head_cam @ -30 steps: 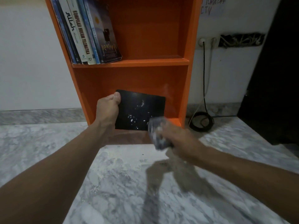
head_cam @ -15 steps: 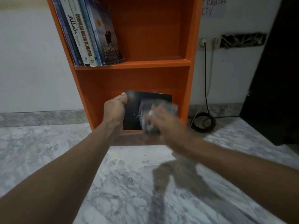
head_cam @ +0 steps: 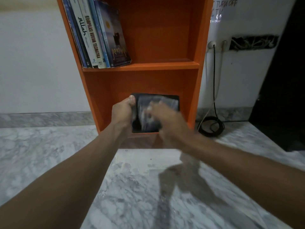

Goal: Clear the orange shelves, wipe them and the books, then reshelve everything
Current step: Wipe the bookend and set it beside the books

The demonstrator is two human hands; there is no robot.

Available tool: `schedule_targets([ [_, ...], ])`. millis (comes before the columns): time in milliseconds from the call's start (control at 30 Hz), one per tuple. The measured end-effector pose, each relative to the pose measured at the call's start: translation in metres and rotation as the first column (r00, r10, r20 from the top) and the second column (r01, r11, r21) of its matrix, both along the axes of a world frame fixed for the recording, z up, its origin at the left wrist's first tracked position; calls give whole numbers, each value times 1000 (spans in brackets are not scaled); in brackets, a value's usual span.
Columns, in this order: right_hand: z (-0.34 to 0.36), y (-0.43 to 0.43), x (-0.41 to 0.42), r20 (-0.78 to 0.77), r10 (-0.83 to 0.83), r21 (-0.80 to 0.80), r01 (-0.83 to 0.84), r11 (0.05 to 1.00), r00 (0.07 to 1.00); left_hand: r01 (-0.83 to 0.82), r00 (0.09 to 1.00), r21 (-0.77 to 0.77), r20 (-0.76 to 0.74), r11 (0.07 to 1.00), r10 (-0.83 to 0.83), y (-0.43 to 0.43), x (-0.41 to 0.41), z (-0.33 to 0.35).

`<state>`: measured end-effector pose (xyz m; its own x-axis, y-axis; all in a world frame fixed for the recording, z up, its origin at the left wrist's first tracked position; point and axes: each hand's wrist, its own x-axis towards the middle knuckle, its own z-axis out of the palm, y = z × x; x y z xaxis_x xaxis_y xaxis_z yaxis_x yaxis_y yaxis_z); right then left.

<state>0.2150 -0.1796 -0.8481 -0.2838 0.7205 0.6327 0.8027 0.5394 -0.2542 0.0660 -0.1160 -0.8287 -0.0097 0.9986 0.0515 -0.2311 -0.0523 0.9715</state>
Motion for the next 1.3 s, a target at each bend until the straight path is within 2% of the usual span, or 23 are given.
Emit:
schedule_targets([
  [67,-39,-21,-1,253,194,-120,-168,978,948,-14,1000,2,-6,1000,14,3,-6,-1],
  [133,-56,-39,4,397,314,-286,-209,935,863,-74,997,10,-3,997,74,12,-16,-8],
  [167,-53,-43,7,360,310,-302,-205,931,880,-80,997,16,3,997,79,14,-20,-9],
  [200,-46,-41,10,255,283,-271,-213,939,925,-84,996,8,2,996,84,16,-23,-10],
  [233,-33,-37,10,143,233,-183,-205,961,962,-83,996,6,17,997,83,14,-24,-10],
  [300,4,-19,11,-15,73,102,-71,992,997,-74,995,-31,57,997,76,10,-21,-10],
  [333,22,-8,8,-76,3,199,13,980,997,-51,995,-53,84,997,55,9,-19,-10],
  [367,37,2,2,-124,-45,229,73,971,991,-18,994,-66,110,998,25,5,-15,-9],
  [433,46,14,-17,-171,-105,109,125,986,980,19,987,-74,162,997,-7,3,-8,-8],
  [500,29,13,-34,-109,-113,-50,108,993,988,31,983,-92,181,995,-14,2,-6,-6],
  [567,-6,3,-41,-37,15,-65,-17,998,999,-1,985,-94,173,996,17,5,-16,-8],
  [600,-25,-4,-42,12,113,-125,-110,986,994,-57,986,-64,156,996,67,9,-24,-11],
  [667,-61,-17,-41,160,293,-405,-208,890,943,-195,976,-40,89,980,198,21,-41,-20],
  [700,-77,-23,-43,213,344,-559,-175,811,915,-237,969,-54,55,970,240,25,-46,-24],
  [767,-104,-32,-48,223,354,-736,-81,672,908,-284,959,-71,-10,956,284,27,-50,-30],
  [833,-123,-31,-50,188,305,-855,3,518,934,-339,939,-55,-89,939,333,29,-48,-40],
  [900,-143,-25,-51,103,332,-963,10,269,938,-383,913,-43,-168,923,371,32,-44,-52],
  [967,-162,-22,-53,10,352,-999,-9,54,936,-401,898,-47,-215,915,383,36,-41,-65],
  [1000,-172,-23,-54,5,371,-1000,10,-14,929,-409,891,-55,-237,911,386,39,-40,-71],
  [1033,-184,-25,-55,23,405,-998,44,-41,914,-412,889,-74,-252,908,383,41,-39,-76],
  [1067,-196,-27,-55,62,442,-996,83,-29,895,-421,881,-79,-273,904,386,43,-38,-82],
  [1200,-227,-32,-53,257,513,-966,198,169,819,-433,865,-102,-326,896,381,47,-36,-98],
  [1300,-230,-31,-49,317,484,-928,162,334,816,-441,852,-106,-362,891,378,51,-35,-107],
])
